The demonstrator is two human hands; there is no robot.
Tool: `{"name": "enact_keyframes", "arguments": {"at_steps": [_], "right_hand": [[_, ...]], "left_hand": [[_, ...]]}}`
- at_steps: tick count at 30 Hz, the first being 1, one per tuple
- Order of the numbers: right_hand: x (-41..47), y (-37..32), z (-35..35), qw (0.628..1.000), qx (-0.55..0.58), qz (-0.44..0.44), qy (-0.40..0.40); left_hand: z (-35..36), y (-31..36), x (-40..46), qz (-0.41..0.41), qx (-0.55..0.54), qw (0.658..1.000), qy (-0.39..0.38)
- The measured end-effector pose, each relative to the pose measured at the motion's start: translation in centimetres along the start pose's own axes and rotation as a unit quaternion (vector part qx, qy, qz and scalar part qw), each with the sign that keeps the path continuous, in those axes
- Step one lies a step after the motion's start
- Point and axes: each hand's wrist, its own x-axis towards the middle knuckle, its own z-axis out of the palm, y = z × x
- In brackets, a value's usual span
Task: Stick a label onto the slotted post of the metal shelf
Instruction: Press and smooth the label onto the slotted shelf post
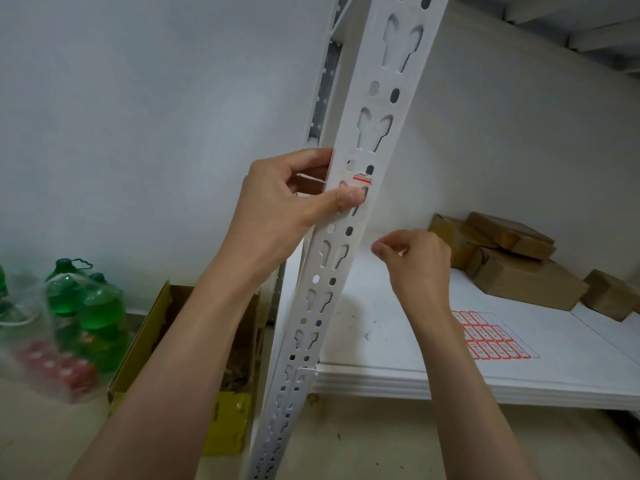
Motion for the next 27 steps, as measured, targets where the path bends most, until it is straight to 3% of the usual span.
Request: {"name": "enact_keyframes", "arguments": {"at_steps": [3,5,8,11,19,27], "right_hand": [[-0.5,1.2,0.5,0.998,-0.010,0.040,-0.041],[-0.5,0.5,0.1,1.000,0.017,0.018,-0.015],[-0.8,-3.3,-1.3,0.974,0.195,-0.059,0.099],[-1.9,-7.1,-2.2,0.936,0.318,-0.108,0.104],[-2.7,-9.0,-1.2,0.935,0.270,-0.159,0.165],[-2.4,-8.7,-1.4,0.939,0.245,-0.171,0.170]], "left_hand": [[-0.2,0.0,0.0,0.002,0.008,1.000,-0.014],[-0.3,0.1,-0.1,0.003,0.011,1.000,-0.020],[-0.4,0.2,-0.2,-0.003,0.010,1.000,-0.023],[-0.3,0.4,-0.4,0.004,0.028,0.999,-0.023],[-0.3,0.2,-0.6,0.017,0.036,0.999,-0.021],[-0.3,0.1,-0.6,0.018,0.049,0.998,-0.025]]}}
